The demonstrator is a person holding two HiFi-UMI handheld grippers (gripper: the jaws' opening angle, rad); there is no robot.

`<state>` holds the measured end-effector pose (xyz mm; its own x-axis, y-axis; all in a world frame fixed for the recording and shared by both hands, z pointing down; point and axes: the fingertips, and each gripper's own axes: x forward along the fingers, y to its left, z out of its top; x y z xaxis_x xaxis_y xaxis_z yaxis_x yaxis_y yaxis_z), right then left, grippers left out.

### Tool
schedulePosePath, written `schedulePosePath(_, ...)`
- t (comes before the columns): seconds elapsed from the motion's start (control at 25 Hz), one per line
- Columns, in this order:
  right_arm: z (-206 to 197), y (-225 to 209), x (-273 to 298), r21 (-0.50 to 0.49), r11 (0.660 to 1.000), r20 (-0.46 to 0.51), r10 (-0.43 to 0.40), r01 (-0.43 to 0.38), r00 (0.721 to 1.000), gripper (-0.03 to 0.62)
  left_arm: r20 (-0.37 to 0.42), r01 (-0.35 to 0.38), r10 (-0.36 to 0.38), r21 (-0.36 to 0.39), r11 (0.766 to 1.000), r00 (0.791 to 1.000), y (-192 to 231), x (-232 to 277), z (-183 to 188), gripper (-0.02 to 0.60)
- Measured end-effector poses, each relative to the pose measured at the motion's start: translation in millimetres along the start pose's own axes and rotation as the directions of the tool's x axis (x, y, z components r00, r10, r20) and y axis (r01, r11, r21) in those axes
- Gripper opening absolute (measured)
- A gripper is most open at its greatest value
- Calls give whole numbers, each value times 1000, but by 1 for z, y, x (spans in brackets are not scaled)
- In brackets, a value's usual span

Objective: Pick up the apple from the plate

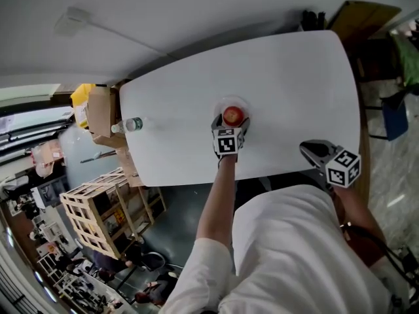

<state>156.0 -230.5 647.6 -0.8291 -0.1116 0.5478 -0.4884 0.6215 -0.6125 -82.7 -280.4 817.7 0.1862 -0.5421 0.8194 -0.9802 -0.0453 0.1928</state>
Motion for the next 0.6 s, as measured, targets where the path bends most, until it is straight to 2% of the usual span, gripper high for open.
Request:
schedulePosePath(0.04,0,0,1,-2,1000,-3,-1,1,1000,40,-3,1,-1,-12,1000,1000,1,2,-1,472)
schedulePosePath(0.12,0,2,2,-5,1000,-6,-3,3,1000,40,3,10,-10,-38,999,1000,2,1,0,397)
schedulePosePath(0.32,-6,0,3,0,1000,-12,-2,2,1000,40,27,56,-55,-52,997,998,-5,-5,5,394)
schedulePosePath(0.6,3,5,5,-17,1000,1,20,-20,1000,40,73,70,-65,-73,995,995,-8,-33,20,394)
